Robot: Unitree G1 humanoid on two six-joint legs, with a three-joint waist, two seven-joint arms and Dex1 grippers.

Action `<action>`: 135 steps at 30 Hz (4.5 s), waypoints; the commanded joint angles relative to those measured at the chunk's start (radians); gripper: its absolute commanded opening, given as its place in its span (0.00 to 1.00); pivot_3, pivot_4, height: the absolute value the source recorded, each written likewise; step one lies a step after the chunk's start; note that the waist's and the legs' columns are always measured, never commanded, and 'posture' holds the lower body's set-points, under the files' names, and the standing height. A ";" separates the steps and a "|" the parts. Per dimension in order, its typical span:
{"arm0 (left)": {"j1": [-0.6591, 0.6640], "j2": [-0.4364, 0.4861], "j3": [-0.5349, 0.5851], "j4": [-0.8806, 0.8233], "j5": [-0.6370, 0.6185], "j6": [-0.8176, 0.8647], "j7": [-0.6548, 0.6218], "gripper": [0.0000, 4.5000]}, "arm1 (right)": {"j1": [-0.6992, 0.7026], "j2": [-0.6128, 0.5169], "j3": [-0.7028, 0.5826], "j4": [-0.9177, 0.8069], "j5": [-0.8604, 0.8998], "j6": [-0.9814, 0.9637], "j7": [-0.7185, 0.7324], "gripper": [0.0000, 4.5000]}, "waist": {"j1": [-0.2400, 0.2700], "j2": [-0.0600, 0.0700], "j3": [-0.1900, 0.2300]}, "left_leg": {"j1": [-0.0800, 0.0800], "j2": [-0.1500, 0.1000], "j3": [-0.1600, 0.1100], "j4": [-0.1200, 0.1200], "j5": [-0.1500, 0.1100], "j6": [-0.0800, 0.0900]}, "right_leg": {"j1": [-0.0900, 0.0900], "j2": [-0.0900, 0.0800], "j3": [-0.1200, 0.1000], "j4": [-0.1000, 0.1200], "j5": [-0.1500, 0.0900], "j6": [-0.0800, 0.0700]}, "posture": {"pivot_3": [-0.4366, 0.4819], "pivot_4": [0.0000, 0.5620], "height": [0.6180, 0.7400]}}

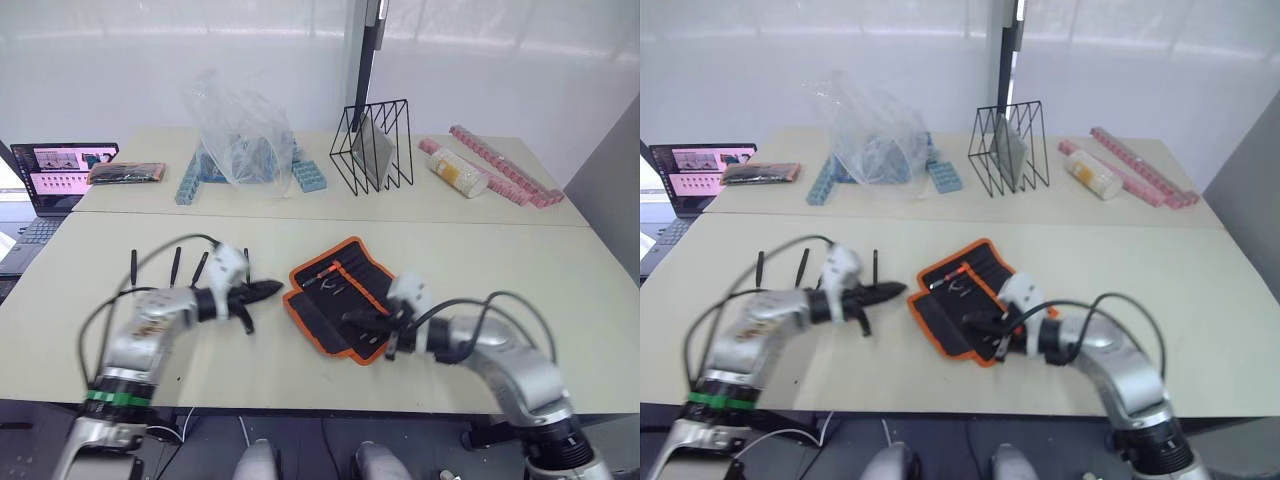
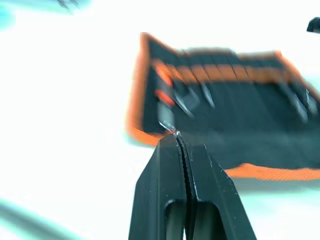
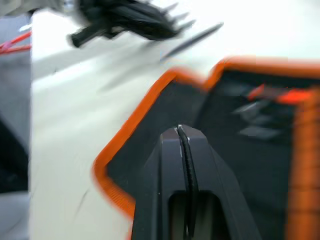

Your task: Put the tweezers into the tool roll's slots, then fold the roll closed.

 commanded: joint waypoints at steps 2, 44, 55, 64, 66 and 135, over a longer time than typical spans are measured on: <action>0.173 0.093 0.219 -0.004 -0.033 -0.010 0.014 0.20 | 0.051 -0.045 -0.155 0.022 0.007 -0.054 -0.045 0.12 | -0.002 0.000 0.000 | 0.000 0.000 0.000 -0.002 0.000 0.000 | -0.001 -0.001 0.000 -0.001 0.000 0.000 | 0.48 0.27 0.54; 0.393 -0.055 0.525 -0.037 -0.020 0.121 0.595 1.00 | -0.039 -0.129 -0.068 0.163 0.079 -0.198 0.133 0.99 | 0.005 -0.008 0.004 | 0.008 -0.001 0.006 -0.010 0.001 -0.001 | 0.001 -0.004 0.002 -0.001 -0.003 -0.002 | 0.48 0.27 0.54; 0.111 -0.014 0.312 0.225 0.090 0.120 0.620 1.00 | -0.126 -0.106 -0.016 0.118 0.100 -0.132 0.140 0.99 | 0.003 -0.009 0.003 | 0.007 -0.001 0.005 -0.010 0.001 -0.002 | 0.000 -0.004 0.001 0.000 -0.003 -0.003 | 0.48 0.27 0.54; -0.035 -0.024 0.267 0.474 0.126 0.111 0.609 1.00 | -0.116 -0.108 -0.022 0.071 0.107 -0.106 0.115 0.99 | 0.005 -0.008 0.003 | 0.009 -0.002 0.004 -0.010 0.001 -0.002 | 0.001 -0.004 0.000 0.001 -0.003 -0.003 | 0.48 0.27 0.54; -0.042 -0.027 0.260 0.492 0.130 0.103 0.602 0.94 | -0.112 -0.109 -0.022 0.064 0.108 -0.103 0.110 1.00 | 0.006 -0.006 0.002 | 0.009 -0.002 0.004 -0.010 0.002 -0.002 | 0.002 -0.004 0.000 0.002 -0.003 -0.003 | 0.48 0.27 0.54; -0.529 -0.041 -0.484 -0.185 -0.097 0.896 0.287 0.00 | 0.241 0.132 0.047 0.062 -0.172 -0.070 -0.409 0.00 | 0.002 -0.011 0.007 | 0.002 -0.005 -0.004 -0.008 0.003 -0.004 | 0.000 -0.002 0.001 0.000 -0.002 -0.001 | 0.48 0.27 0.54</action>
